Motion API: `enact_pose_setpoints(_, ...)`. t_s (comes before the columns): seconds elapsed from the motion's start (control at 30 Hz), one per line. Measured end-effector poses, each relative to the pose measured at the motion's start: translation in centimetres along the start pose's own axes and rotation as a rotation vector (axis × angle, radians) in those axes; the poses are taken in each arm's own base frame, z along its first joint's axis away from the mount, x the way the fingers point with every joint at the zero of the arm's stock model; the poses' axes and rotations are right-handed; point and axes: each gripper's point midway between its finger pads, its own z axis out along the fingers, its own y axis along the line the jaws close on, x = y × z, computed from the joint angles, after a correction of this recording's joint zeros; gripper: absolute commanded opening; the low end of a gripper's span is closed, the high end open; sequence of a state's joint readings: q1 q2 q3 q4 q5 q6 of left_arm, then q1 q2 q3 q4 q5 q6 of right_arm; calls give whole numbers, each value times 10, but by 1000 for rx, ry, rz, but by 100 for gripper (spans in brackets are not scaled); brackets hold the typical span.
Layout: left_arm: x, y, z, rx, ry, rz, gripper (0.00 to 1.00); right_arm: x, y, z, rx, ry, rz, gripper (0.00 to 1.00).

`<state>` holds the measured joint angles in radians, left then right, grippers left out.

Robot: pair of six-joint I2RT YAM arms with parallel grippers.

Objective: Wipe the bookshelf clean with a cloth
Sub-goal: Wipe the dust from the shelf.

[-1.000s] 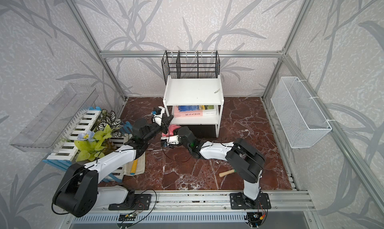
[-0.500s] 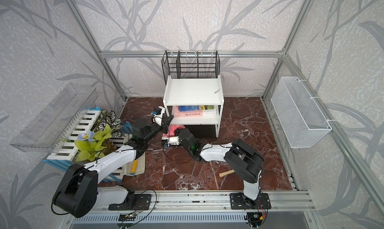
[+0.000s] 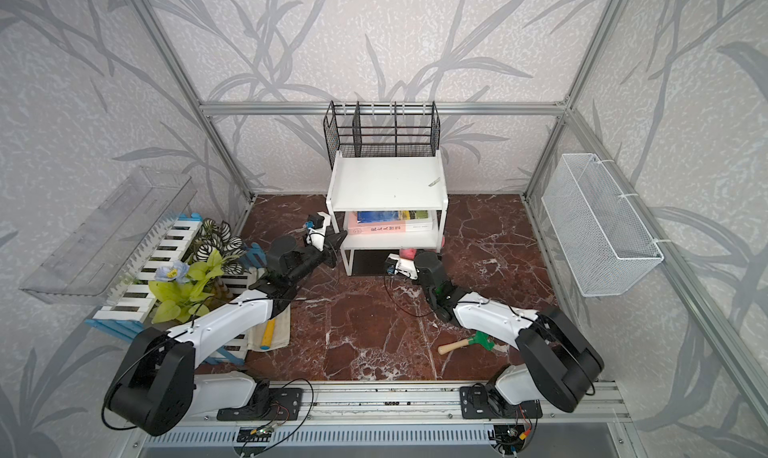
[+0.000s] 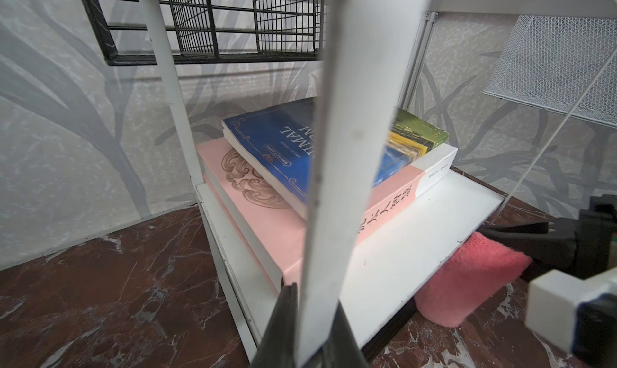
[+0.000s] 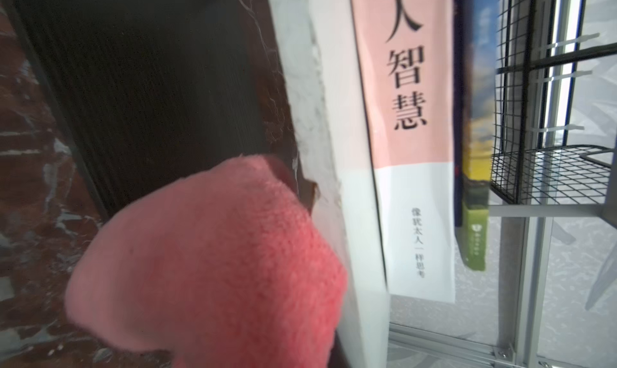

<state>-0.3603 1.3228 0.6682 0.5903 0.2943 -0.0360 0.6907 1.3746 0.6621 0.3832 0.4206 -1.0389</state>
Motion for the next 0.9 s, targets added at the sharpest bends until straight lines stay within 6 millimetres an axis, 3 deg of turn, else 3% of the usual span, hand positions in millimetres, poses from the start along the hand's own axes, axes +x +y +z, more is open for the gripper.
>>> enact_pose_setpoints(0.1,0,0,0,3,1,0,0,-35,7,-9,-63,-125,30,0)
enact_pose_setpoints(0.27,0,-1,0,6,4,-1,0,-139,10,3,-122,-342,11,0)
enact_pose_setpoints(0.33,0,-1,0,6,4,-2,0,-159,12,9,-109,-382,11,0)
enact_pose_setpoints(0.37,0,-1,0,6,3,-2,0,-158,13,12,-99,-380,11,0)
enact_pose_setpoints(0.47,1,-1,1,6,3,-2,0,-121,16,14,-97,-324,25,0)
enact_pose_setpoints(0.63,0,-1,1,6,4,-2,0,12,-3,-5,-62,-27,102,0)
enact_pose_setpoints(0.67,0,-1,1,6,4,-2,0,30,-7,-9,-49,20,118,0)
enact_pose_setpoints(0.7,0,-1,1,6,4,-2,0,41,-8,-13,-45,49,127,0)
enact_pose_setpoints(0.77,0,-1,1,6,4,-2,0,44,1,-10,-70,62,124,0)
enact_pose_setpoints(0.83,1,-1,1,6,4,-3,0,46,25,4,-131,92,95,0)
enact_pose_setpoints(0.9,1,-1,1,7,4,-4,0,54,64,28,-216,151,34,0)
